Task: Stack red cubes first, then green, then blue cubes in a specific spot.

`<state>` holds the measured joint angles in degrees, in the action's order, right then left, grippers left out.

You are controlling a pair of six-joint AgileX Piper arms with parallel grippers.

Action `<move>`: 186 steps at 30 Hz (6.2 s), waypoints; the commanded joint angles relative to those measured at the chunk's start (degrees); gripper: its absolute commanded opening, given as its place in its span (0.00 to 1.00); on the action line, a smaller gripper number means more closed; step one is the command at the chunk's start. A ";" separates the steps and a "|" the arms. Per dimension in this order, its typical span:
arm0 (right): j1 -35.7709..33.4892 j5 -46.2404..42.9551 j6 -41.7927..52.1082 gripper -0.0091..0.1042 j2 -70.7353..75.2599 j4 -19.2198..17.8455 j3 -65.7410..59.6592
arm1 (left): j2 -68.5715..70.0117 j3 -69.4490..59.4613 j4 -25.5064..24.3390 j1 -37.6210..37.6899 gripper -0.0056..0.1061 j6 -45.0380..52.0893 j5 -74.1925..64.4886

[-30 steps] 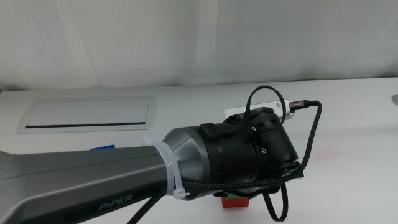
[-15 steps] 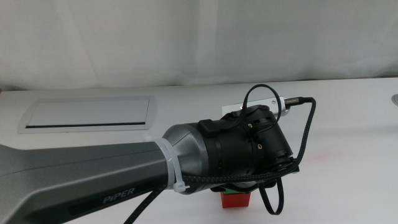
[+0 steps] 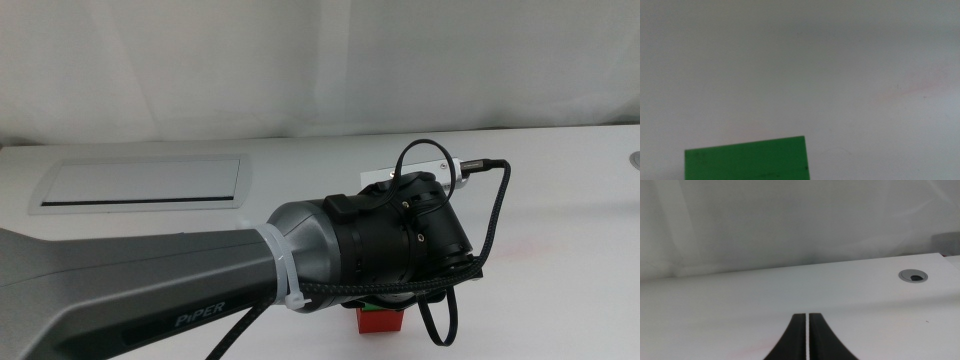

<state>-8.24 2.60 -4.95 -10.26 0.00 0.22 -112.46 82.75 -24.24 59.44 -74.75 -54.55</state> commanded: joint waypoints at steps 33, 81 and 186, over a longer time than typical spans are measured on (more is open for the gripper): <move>0.22 -0.61 0.35 0.06 -0.16 0.00 -2.11 | 21.73 -0.25 7.83 -29.78 0.88 39.23 -10.18; 0.22 -0.61 0.35 0.06 -0.16 0.00 -2.11 | 6.90 -21.91 9.74 -42.89 0.86 31.71 15.57; 0.22 -0.61 0.35 0.06 -0.16 0.00 -2.11 | -0.13 11.40 6.80 -2.85 0.02 12.55 -9.56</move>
<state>-8.24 2.60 -4.91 -10.26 0.40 0.22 -112.40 93.76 -17.14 56.26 -61.06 -64.85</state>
